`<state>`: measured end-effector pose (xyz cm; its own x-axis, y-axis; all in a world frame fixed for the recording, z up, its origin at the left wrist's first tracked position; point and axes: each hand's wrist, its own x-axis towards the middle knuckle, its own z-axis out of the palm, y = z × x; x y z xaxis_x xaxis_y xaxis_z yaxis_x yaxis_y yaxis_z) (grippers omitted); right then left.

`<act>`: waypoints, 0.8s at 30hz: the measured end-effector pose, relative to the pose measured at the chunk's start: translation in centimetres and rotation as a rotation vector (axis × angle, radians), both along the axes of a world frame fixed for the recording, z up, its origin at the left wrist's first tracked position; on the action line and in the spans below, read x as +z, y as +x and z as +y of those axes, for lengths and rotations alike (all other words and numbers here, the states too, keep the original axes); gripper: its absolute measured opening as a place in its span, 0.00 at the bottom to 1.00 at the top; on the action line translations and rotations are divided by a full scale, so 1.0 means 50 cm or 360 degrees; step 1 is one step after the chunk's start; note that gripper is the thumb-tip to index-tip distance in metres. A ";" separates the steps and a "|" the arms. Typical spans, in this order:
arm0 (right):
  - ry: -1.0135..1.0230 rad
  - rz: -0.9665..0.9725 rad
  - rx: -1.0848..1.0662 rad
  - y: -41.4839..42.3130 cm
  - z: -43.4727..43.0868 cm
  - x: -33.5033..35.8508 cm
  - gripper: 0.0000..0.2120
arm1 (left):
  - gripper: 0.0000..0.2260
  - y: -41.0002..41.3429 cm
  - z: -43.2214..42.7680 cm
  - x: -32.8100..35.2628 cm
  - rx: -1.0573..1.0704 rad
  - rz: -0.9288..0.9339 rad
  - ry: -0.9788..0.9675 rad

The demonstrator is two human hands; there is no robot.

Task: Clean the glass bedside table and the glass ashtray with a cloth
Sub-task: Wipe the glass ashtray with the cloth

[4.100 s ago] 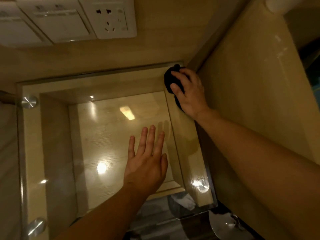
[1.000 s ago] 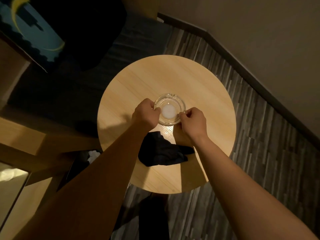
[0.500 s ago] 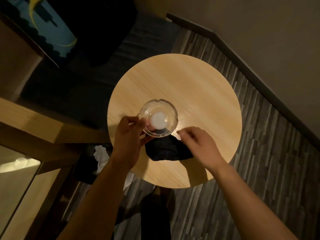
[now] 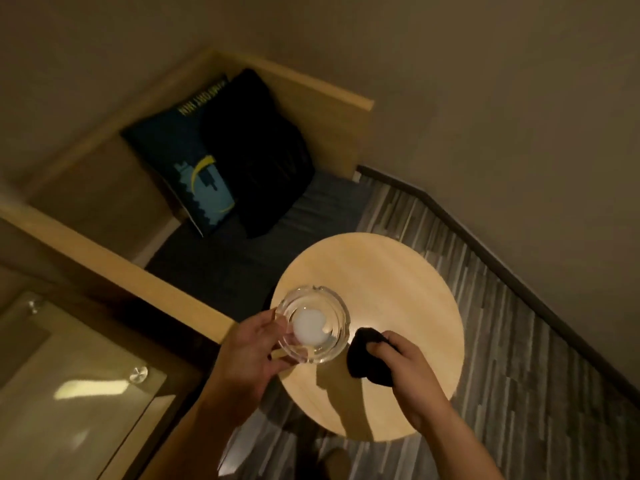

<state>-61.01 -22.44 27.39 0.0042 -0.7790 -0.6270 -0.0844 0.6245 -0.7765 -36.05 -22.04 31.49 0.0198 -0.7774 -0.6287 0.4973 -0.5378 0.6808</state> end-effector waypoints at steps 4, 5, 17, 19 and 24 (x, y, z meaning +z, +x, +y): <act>-0.0086 -0.0208 -0.0103 0.011 -0.007 0.205 0.05 | 0.12 0.015 0.016 0.141 -0.0186 -0.0066 -0.0088; -0.0122 -0.0265 -0.0106 0.013 -0.009 0.261 0.05 | 0.13 0.020 0.017 0.184 -0.0212 -0.0065 -0.0100; -0.0644 0.0366 0.0573 0.139 -0.052 0.730 0.09 | 0.14 0.079 0.012 0.543 -0.0483 -0.0232 -0.0468; -0.0720 0.0569 0.0684 0.161 -0.047 0.752 0.12 | 0.12 0.083 0.014 0.575 -0.0507 -0.0277 -0.0539; -0.0886 0.0893 0.0749 0.165 -0.034 0.781 0.14 | 0.11 0.091 0.028 0.609 -0.0508 -0.0252 -0.0607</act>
